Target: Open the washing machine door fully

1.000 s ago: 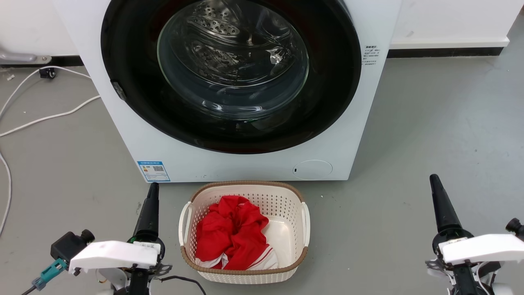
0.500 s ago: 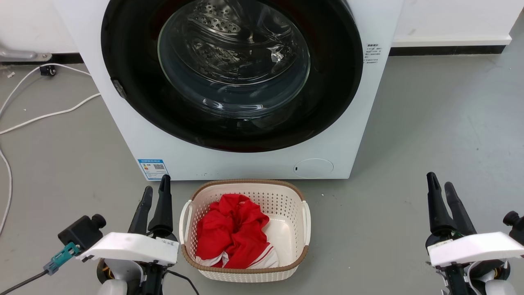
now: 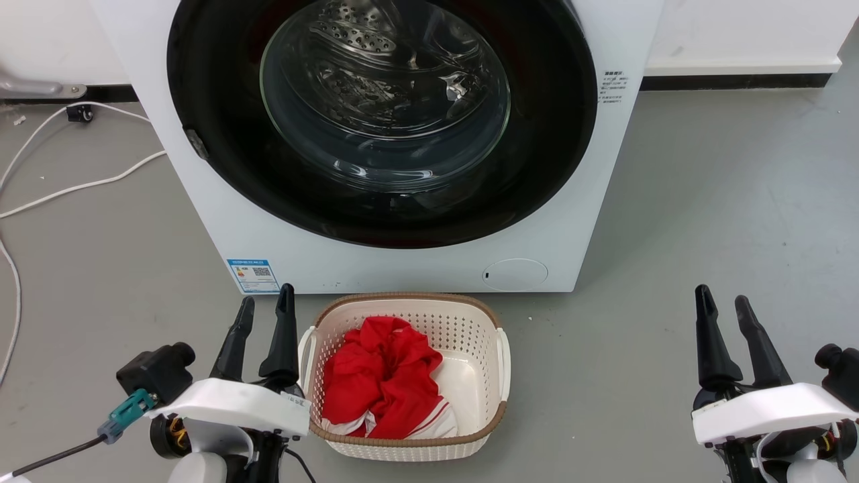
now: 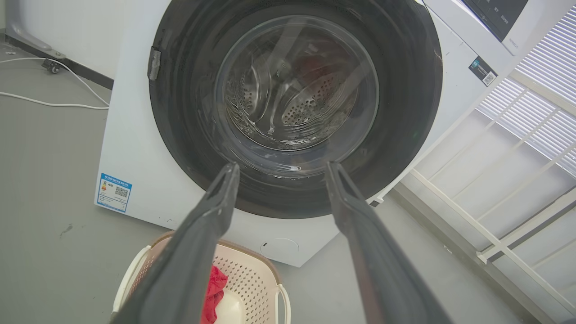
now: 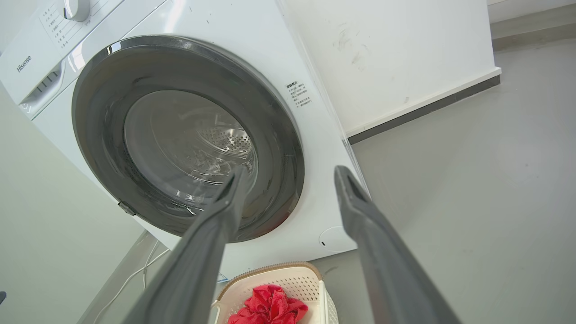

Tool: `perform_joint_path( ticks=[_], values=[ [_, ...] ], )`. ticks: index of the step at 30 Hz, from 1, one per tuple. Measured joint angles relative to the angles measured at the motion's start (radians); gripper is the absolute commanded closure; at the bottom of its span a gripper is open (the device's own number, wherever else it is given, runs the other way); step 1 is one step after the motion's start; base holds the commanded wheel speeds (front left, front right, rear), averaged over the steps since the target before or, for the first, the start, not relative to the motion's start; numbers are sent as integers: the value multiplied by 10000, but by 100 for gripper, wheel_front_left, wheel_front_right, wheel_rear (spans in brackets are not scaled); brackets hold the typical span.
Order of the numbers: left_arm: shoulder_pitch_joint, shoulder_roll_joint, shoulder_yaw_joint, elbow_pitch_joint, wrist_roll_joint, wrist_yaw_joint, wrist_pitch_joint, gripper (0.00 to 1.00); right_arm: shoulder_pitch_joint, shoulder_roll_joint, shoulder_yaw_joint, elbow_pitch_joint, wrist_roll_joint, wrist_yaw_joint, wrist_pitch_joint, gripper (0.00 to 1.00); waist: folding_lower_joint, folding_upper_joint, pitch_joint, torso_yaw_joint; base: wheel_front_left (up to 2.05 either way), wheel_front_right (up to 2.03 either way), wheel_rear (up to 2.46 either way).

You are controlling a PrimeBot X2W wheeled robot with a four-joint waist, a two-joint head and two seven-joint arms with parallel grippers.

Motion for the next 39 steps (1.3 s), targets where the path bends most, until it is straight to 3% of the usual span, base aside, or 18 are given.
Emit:
perform_joint_path(
  ticks=[39],
  values=[
    [-204,17,-299,128,4149,209,-974,0,100,8,236,-598,-4190,2,-320,0,0,0,184,-28,0,0,0]
  ],
)
